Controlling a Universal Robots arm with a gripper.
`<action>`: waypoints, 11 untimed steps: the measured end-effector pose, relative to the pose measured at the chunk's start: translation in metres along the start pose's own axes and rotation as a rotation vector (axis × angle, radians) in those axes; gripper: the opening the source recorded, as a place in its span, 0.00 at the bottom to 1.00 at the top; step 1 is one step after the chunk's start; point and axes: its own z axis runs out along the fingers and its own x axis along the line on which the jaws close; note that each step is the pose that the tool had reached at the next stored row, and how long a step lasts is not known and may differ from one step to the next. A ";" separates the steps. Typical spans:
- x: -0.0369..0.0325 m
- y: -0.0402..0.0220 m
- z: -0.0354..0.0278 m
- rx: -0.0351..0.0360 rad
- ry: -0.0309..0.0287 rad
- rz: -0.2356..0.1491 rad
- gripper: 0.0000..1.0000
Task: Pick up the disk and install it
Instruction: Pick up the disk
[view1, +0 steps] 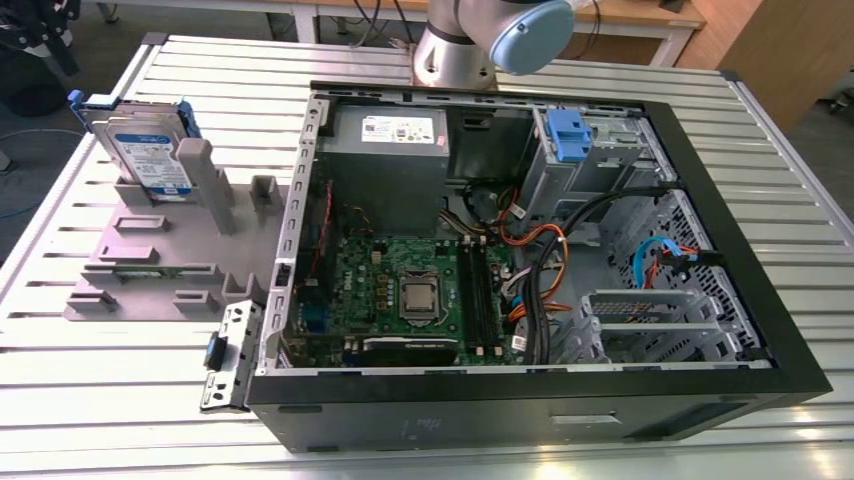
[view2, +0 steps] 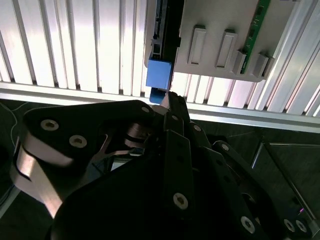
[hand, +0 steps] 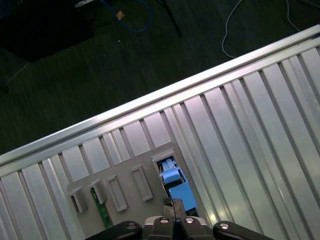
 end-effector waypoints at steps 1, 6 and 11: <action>0.0000 0.0000 0.0000 0.0000 0.0000 0.000 0.11; 0.0000 0.0000 0.0000 -0.0001 0.0002 -0.004 0.11; 0.0000 0.0000 0.0000 -0.0007 0.0026 -0.062 0.11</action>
